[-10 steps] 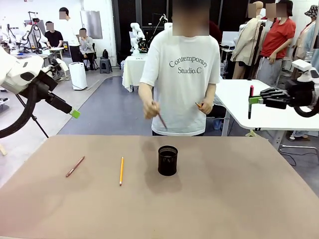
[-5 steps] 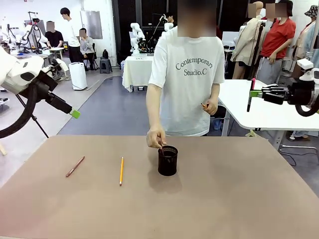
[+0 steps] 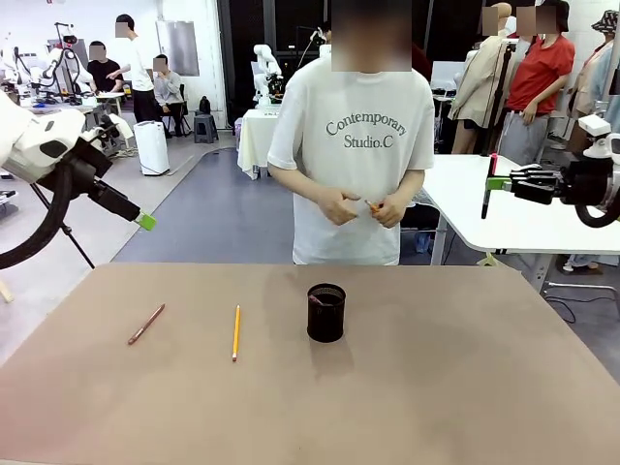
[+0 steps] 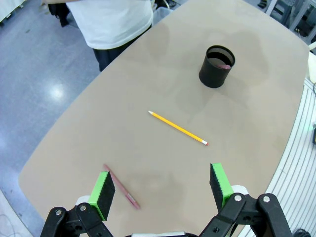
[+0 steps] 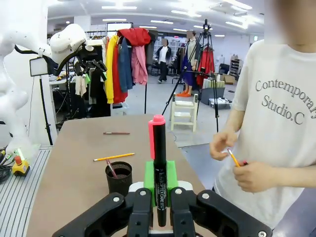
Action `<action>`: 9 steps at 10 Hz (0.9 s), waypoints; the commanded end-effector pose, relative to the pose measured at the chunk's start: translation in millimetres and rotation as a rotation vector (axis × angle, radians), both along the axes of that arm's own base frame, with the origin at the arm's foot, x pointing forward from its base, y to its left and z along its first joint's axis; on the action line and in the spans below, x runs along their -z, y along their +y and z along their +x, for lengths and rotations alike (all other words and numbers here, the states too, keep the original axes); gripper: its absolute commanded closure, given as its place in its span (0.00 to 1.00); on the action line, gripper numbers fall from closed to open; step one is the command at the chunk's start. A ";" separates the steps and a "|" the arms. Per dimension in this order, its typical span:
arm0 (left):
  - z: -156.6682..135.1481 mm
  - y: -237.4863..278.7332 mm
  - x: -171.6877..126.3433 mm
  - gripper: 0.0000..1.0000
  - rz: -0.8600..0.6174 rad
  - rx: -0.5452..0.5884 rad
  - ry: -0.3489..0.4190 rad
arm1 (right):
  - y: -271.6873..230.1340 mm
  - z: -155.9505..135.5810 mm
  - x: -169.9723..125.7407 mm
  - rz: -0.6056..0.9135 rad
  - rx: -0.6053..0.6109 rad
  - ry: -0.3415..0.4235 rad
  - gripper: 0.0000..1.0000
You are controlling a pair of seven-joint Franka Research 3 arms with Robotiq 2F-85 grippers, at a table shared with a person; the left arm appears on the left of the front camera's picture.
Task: Place the pens into the pen holder.
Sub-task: Pick up a writing instrument from the table and place it into the Pen holder.
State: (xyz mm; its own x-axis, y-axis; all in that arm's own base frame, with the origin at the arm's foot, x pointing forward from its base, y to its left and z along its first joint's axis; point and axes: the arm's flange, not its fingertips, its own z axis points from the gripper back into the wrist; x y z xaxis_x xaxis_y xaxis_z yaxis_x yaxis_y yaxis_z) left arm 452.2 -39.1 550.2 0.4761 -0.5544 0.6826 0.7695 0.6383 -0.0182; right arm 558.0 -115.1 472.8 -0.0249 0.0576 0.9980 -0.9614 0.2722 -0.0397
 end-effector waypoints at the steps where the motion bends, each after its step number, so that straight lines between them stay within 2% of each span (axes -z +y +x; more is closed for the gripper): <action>1: -1.6 0.7 0.0 0.00 -0.006 0.001 -0.005 | -0.4 -1.1 -1.7 -0.002 -0.011 -0.002 1.00; 9: -1.6 0.7 0.0 0.00 -0.006 0.001 -0.005 | -0.4 -1.1 -1.7 -0.002 -0.011 -0.002 1.00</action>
State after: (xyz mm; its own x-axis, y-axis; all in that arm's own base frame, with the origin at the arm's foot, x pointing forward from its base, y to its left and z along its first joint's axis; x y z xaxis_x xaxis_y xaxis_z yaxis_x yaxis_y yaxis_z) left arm 452.2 -39.1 550.2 0.4761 -0.5544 0.6826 0.7695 0.6383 -0.0182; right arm 558.0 -115.1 472.8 -0.0249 0.0576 0.9980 -0.9615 0.2721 -0.0397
